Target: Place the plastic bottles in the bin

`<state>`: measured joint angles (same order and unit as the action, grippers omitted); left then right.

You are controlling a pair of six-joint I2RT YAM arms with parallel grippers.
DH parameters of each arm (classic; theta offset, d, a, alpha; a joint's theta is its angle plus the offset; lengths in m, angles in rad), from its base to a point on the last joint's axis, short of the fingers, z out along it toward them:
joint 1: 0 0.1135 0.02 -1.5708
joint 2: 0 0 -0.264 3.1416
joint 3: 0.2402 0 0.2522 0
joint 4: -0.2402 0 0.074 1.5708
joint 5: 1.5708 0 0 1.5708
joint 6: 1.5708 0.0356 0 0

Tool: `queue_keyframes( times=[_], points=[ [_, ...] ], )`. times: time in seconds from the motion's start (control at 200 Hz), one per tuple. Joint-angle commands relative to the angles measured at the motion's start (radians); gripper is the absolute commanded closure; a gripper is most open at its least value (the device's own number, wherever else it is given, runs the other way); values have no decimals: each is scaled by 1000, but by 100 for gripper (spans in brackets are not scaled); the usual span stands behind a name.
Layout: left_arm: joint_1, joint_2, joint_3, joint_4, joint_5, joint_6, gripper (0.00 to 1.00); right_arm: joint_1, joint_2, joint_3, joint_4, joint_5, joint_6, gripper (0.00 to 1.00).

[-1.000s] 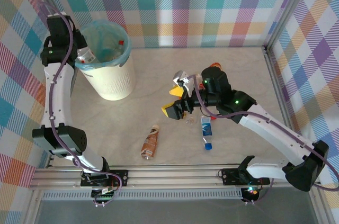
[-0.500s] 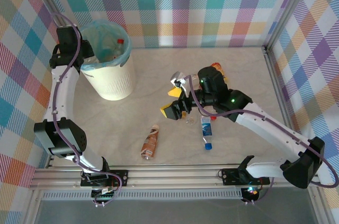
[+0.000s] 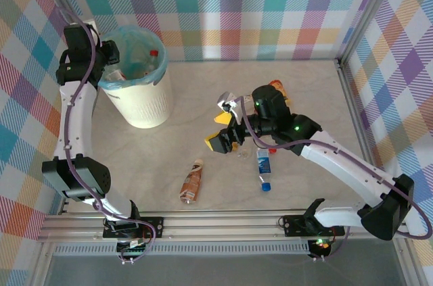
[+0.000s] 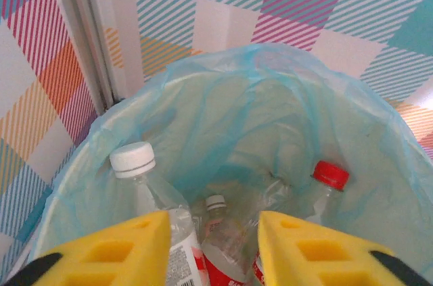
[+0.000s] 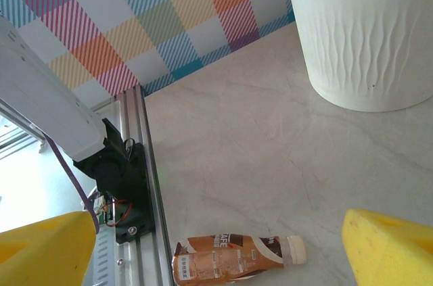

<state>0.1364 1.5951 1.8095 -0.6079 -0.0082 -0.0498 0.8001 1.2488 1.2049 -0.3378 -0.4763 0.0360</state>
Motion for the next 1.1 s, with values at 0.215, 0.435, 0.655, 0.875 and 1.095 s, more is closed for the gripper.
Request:
queue_keyframes(
  times=[0.215, 0.435, 0.655, 0.875, 1.095],
  points=[
    [6, -14, 101, -70, 44, -26, 63, 8, 14, 46, -22, 6, -27, 6],
    [-18, -76, 157, -117, 89, -64, 60, 7, 55, 99, -137, 252, 45, 6],
    [-201, -184, 117, -136, 33, -27, 57, -43, 97, 98, -280, 456, 194, 6],
    [-496, -282, -39, -129, -57, 42, 52, -137, 79, -4, -338, 489, 314, 9],
    [-700, -305, -180, -147, -83, 30, 47, -192, 81, -93, -337, 480, 370, 12]
  ],
)
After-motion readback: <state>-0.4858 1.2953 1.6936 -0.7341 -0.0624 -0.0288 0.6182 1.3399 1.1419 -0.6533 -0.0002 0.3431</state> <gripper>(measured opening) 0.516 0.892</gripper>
